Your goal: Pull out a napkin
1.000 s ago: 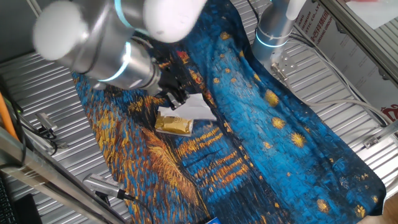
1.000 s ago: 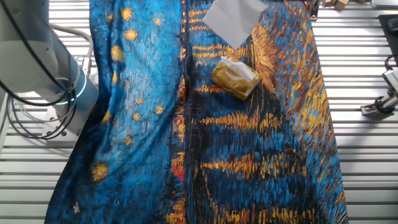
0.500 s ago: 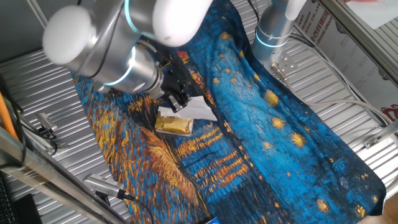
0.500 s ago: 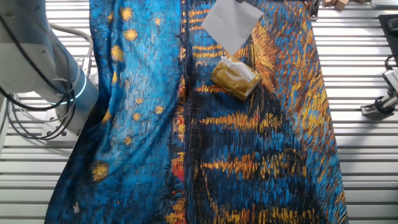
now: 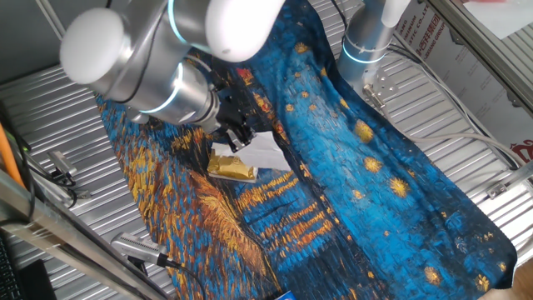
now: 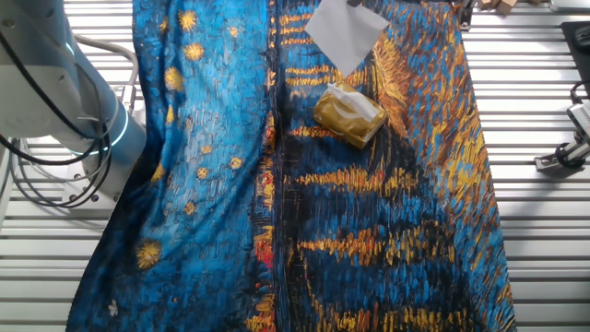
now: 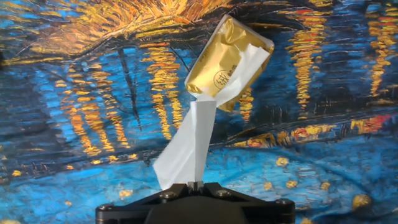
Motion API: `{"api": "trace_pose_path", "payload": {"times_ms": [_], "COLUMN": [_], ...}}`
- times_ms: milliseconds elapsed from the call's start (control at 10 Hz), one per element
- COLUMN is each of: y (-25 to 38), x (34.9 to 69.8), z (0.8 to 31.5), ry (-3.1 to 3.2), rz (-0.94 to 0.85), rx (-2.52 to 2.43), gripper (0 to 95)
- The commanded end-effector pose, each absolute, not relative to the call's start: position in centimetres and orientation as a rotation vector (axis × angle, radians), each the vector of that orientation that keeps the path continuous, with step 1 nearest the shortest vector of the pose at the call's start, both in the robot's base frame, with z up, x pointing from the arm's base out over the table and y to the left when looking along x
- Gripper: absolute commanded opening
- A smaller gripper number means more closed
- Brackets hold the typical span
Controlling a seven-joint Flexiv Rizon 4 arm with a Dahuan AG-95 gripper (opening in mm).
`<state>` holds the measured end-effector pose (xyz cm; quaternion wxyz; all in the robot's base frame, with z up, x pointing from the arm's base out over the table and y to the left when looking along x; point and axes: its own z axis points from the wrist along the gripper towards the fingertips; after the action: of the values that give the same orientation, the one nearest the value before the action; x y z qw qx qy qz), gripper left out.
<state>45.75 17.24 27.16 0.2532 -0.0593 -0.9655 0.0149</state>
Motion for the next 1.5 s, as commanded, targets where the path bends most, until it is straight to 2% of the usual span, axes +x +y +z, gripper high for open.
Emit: {"api": "trace_pose_path", "payload": {"times_ms": [100, 1500], "y": [17.35, 17.35], "x": [46.08, 46.08], "z": [27.34, 27.34], "ry": [-2.618, -2.631], "rz": [0.040, 0.015], "rx": [-0.154, -0.117], "gripper": [0.0, 0.0]}}
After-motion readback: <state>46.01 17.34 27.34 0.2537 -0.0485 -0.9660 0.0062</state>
